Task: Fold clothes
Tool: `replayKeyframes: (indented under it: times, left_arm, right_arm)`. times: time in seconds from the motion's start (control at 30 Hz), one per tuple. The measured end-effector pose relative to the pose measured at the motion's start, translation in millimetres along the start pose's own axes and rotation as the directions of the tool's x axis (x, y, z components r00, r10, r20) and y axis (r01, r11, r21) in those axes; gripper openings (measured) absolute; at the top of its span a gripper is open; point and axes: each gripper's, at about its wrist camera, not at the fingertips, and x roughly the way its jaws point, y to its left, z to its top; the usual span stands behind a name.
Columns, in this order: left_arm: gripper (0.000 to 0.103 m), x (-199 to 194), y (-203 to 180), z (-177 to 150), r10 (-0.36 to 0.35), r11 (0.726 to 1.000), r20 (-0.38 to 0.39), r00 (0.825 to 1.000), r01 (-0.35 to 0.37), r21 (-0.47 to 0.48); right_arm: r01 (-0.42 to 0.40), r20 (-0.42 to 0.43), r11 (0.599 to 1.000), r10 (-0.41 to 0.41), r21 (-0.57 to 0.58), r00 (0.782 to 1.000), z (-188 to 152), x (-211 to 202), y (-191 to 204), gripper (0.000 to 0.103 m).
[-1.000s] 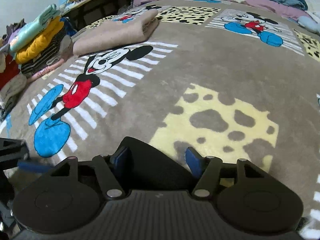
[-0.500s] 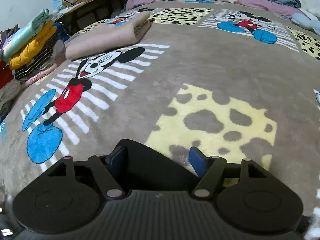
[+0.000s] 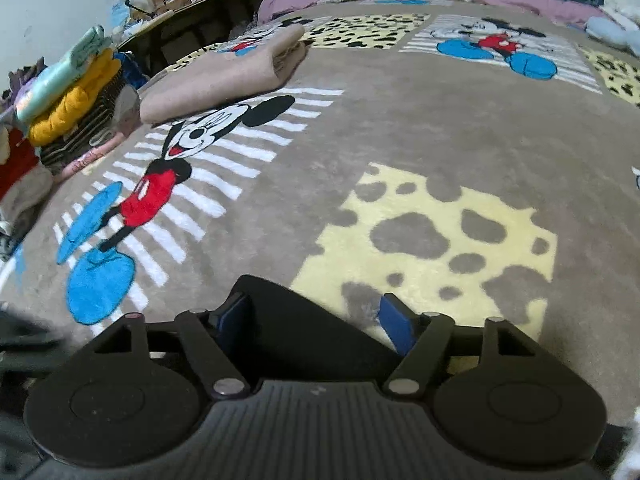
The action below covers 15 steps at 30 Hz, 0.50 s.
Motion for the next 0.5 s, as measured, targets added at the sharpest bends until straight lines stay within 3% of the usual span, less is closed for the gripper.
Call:
replayKeyframes:
  times: [0.13,0.27,0.43,0.5]
  left_arm:
    - [0.003,-9.9,8.0,-6.7,0.033,0.999,-0.017,0.999,-0.034,-0.029]
    - [0.001,-19.5,2.9,-12.3,0.077,0.997,-0.031,0.997,-0.076,0.021]
    - [0.000,-32.6,12.9,-13.9,0.037,0.999,-0.049,0.998,-0.036,0.014]
    - [0.000,-34.4,26.7,-14.2,0.026,0.998,-0.043,0.999,-0.028,-0.050]
  right_arm:
    - [0.007,0.014,1.000,-0.007,0.009,1.000,-2.4,-0.3,-0.1,0.076]
    - [0.007,0.008,1.000,-0.008,0.023,1.000,-0.3,-1.8,-0.7,0.076]
    - [0.022,-0.016,0.999,-0.021,0.034,1.000,6.7,-4.0,1.2,0.075]
    - [0.019,-0.005,0.999,-0.019,0.043,1.000,8.4,-10.8,3.3,0.070]
